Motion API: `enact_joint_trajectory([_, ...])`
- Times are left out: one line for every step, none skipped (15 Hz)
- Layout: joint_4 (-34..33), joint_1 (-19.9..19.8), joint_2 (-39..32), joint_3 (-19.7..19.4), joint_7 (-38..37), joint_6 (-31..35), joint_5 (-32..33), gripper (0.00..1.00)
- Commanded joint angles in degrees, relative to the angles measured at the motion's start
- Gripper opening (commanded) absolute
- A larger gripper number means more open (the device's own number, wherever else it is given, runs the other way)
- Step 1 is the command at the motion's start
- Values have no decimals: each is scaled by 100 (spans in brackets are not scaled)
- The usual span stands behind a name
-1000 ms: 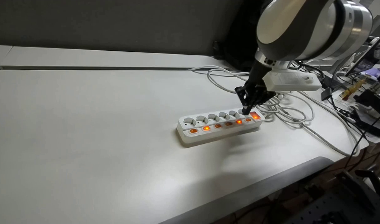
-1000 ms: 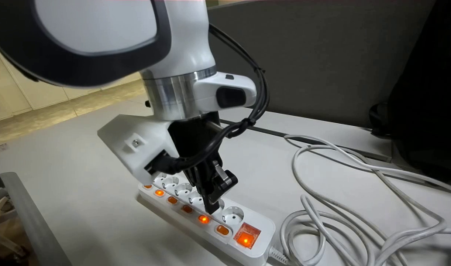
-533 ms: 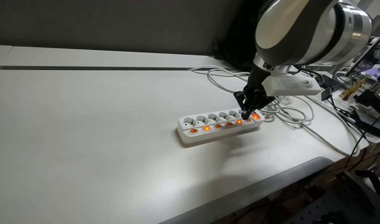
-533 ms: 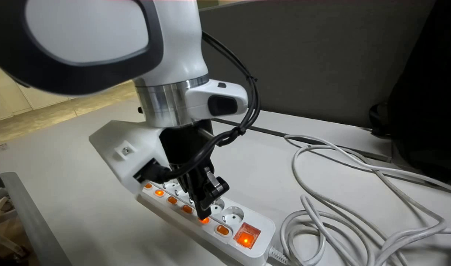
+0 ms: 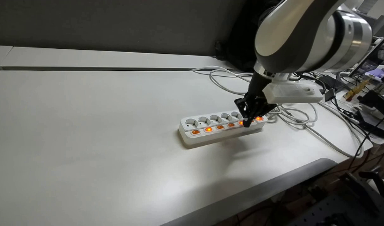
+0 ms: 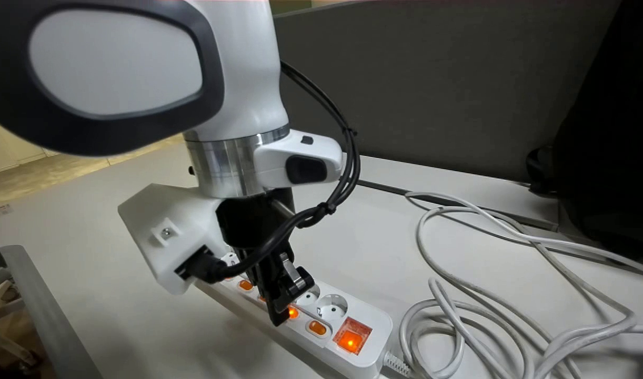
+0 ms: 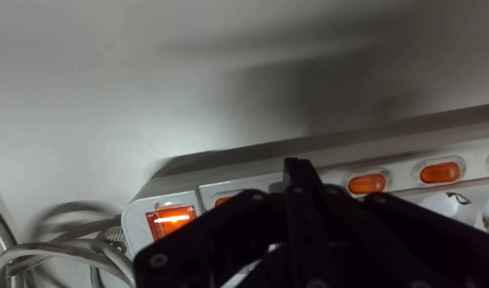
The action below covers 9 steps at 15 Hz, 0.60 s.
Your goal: Turn off the third switch from the right
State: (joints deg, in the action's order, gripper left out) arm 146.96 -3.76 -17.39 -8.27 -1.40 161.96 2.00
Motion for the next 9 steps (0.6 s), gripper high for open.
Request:
enact_joint_trajectory([33,-31,-50,36,-80,191,-47,0])
enact_joint_trajectory([42,-34,-59,41,-64,258,-47,0])
enact_joint_trajectory([43,-32,-69,40,-58,321,-44,0])
enact_joint_trajectory([46,-41,-67,53,-43,361,-56,0])
enact_joint_trajectory([42,-46,-66,61,-38,395,-65,0])
enact_joint_trajectory([40,-47,-66,64,-38,435,-72,0])
enact_joint_trajectory([31,-40,-68,59,-49,458,-72,0])
enact_joint_trajectory([25,-29,-73,45,-67,490,-72,0])
enact_joint_trajectory([20,-21,-80,32,-83,499,-76,0])
